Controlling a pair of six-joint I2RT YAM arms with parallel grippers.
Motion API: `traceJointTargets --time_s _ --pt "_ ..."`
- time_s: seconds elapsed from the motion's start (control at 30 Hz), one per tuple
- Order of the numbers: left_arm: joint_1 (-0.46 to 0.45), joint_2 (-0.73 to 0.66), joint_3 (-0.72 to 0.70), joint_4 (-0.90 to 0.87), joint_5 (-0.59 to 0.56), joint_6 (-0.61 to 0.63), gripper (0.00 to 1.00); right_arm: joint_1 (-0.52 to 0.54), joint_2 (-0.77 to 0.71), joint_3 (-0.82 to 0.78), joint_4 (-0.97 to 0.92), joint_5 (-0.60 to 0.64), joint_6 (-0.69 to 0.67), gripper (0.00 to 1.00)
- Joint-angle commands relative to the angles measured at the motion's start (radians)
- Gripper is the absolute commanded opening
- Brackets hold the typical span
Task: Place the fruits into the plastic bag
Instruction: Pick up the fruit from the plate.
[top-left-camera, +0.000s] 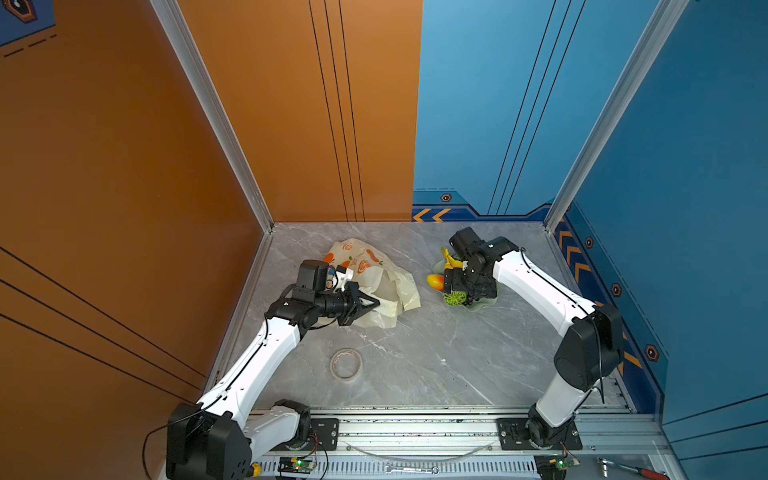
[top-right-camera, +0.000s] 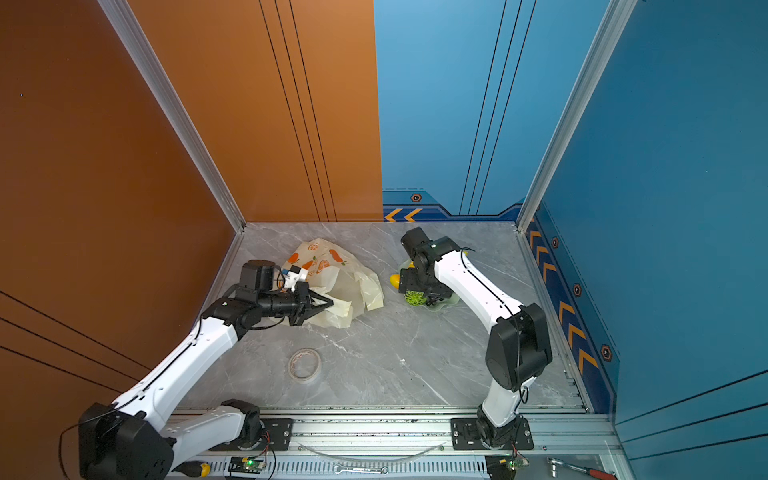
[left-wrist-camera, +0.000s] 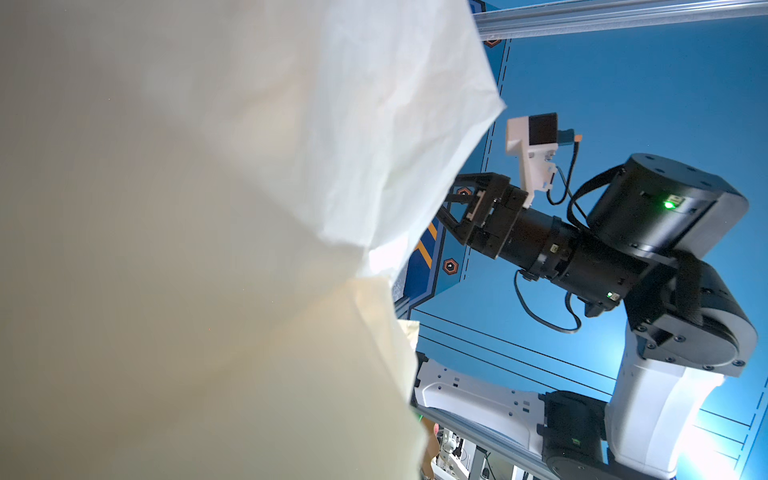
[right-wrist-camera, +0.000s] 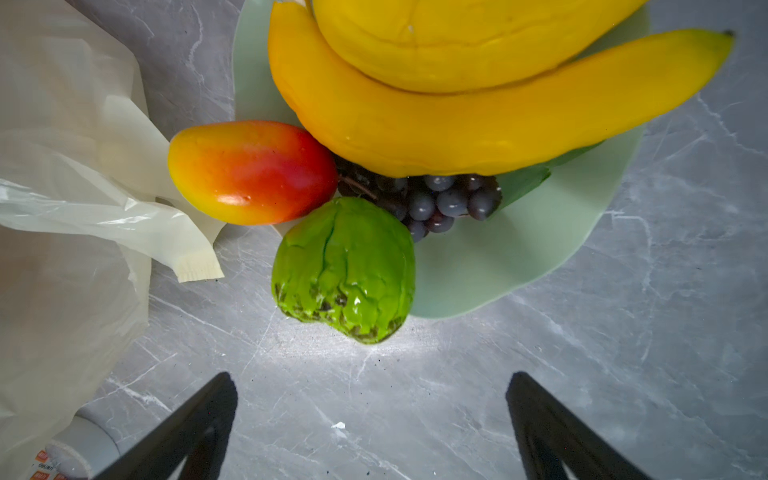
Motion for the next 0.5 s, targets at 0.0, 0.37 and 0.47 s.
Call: traceJointTargets --time_s 0.0,0.37,0.47 --pt "-0.003 -0.005 0.024 -0.031 0.002 0.039 0.0 0.009 0.027 -0.001 0.037 -0.007 -0.018 1.0" --pt "0.0 0.002 0.046 -0.046 0.01 0.047 0.0 -0.007 0.106 -0.03 0.115 -0.007 -0.029 0.92" --pt "0.005 0.003 0.046 -0.053 0.015 0.051 0.0 -0.011 0.108 -0.047 0.133 -0.004 -0.027 0.89"
